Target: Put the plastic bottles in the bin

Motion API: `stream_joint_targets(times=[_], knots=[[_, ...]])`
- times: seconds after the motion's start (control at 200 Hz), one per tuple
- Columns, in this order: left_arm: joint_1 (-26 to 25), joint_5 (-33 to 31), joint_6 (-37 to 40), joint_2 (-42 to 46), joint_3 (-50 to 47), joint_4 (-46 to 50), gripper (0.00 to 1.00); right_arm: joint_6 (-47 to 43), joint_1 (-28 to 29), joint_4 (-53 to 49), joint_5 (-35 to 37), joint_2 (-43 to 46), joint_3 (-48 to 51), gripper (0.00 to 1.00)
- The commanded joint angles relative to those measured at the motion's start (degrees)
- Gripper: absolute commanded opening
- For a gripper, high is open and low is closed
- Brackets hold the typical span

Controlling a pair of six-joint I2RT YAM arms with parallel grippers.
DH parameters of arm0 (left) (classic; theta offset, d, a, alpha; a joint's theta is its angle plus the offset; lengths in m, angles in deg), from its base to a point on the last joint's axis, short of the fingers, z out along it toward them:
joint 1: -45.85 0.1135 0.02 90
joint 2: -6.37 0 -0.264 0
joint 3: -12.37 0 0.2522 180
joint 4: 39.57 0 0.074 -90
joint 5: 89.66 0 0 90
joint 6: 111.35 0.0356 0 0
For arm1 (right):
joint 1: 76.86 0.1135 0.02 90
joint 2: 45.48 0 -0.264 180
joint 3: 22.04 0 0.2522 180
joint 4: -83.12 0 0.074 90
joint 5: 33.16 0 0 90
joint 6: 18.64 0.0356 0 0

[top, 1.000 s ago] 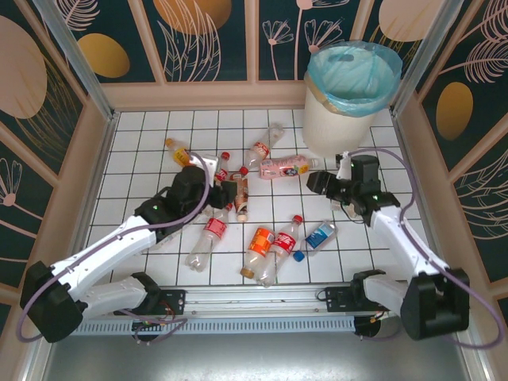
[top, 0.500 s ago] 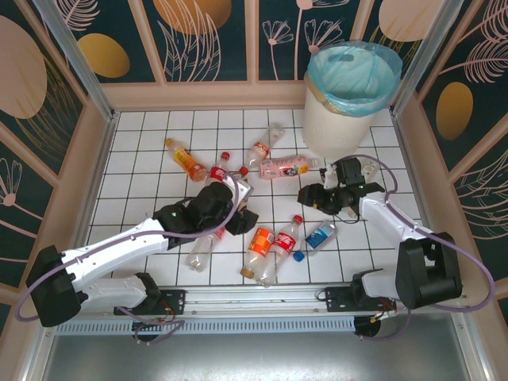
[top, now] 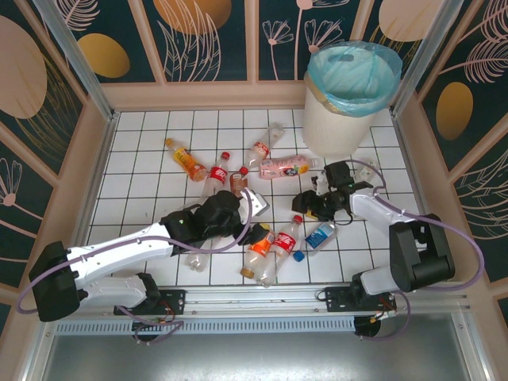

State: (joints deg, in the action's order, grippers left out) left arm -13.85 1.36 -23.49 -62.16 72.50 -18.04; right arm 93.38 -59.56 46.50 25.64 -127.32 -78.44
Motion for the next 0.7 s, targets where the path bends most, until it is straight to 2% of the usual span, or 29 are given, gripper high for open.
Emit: stream_joint_targets(times=[0.0, 0.23, 0.415, 0.45, 0.601, 0.691], knots=[[-0.4, 0.1, 3.0, -0.3, -1.4, -3.9, 0.69, 1.2, 1.0, 1.1, -1.0, -2.3, 0.6, 0.62], [-0.4, -2.4, 2.4, -2.3, -1.4, -3.0, 0.69, 1.5, 2.6, 2.3, -2.1, -5.4, 0.0, 0.62], [-0.6, -4.9, 1.9, -2.5, -1.8, -3.0, 0.69, 1.8, 3.1, 2.7, -3.9, -7.8, -0.7, 0.58], [-0.6, -5.1, 2.0, -2.4, -1.9, -3.2, 0.69, 1.9, 3.2, 3.1, -4.3, -8.1, -0.7, 0.54], [-0.6, -6.2, 2.6, -1.5, -2.0, -3.2, 0.69, 2.3, 3.1, 3.9, -4.7, -8.9, -0.8, 0.46], [-0.6, -7.0, 2.7, -0.8, -2.0, -3.1, 0.69, 2.9, 3.0, 4.5, -4.7, -8.5, -0.8, 0.34]])
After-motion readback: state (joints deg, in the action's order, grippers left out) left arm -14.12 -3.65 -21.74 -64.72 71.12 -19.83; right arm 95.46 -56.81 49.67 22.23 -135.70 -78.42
